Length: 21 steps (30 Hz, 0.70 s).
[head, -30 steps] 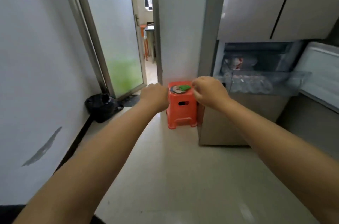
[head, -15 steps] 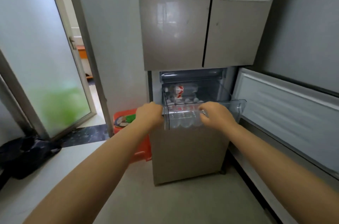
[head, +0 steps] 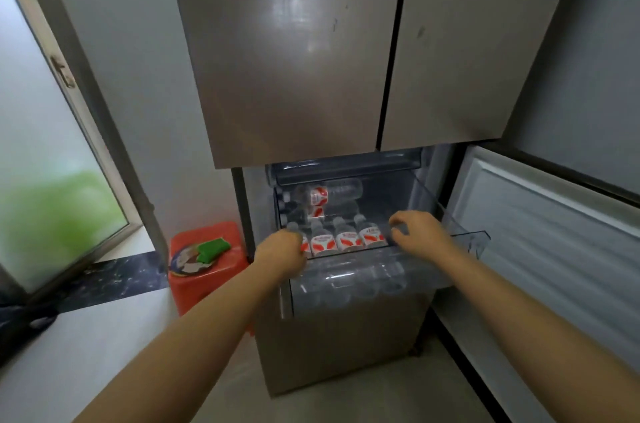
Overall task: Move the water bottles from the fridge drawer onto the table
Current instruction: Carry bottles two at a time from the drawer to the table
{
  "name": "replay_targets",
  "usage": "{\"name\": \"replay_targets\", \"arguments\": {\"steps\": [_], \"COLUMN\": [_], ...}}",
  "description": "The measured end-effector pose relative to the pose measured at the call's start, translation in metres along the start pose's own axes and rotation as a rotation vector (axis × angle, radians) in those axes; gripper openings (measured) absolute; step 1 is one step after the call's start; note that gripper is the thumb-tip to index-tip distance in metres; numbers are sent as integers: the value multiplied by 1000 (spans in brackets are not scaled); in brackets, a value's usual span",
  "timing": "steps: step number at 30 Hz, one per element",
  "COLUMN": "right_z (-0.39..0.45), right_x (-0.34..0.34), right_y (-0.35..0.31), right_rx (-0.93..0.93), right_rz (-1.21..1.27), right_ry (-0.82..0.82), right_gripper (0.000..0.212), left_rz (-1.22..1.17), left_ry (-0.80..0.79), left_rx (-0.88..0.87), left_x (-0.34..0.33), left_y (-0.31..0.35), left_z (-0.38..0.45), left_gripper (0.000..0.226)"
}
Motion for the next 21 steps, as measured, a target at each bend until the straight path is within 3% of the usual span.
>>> {"name": "replay_targets", "arguments": {"steps": [5, 12, 16, 21], "right_z": [63, 150, 191, 236], "right_x": [-24, -83, -112, -140], "right_y": [22, 15, 8, 0], "right_rx": [-23, 128, 205, 248], "right_rz": [60, 39, -48, -129], "right_ry": [-86, -315, -358, -325], "right_gripper": [33, 30, 41, 78], "left_rz": [-148, -210, -221, -185], "left_ry": [-36, -159, -176, -165], "left_rx": [21, 200, 269, 325], "left_x": [-13, -53, -73, -87], "left_y": [13, 18, 16, -1], "left_z": [57, 125, 156, 183], "left_gripper": [35, 32, 36, 38]}}
Point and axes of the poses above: each hand's wrist, its own z-axis towards the middle knuckle, its own x-axis out of the back of the hand, y = z × x, the point moved 9 cm from there along z, towards the middle knuckle, and after that the axes turned 2 degrees about -x, right-handed, at the moved point
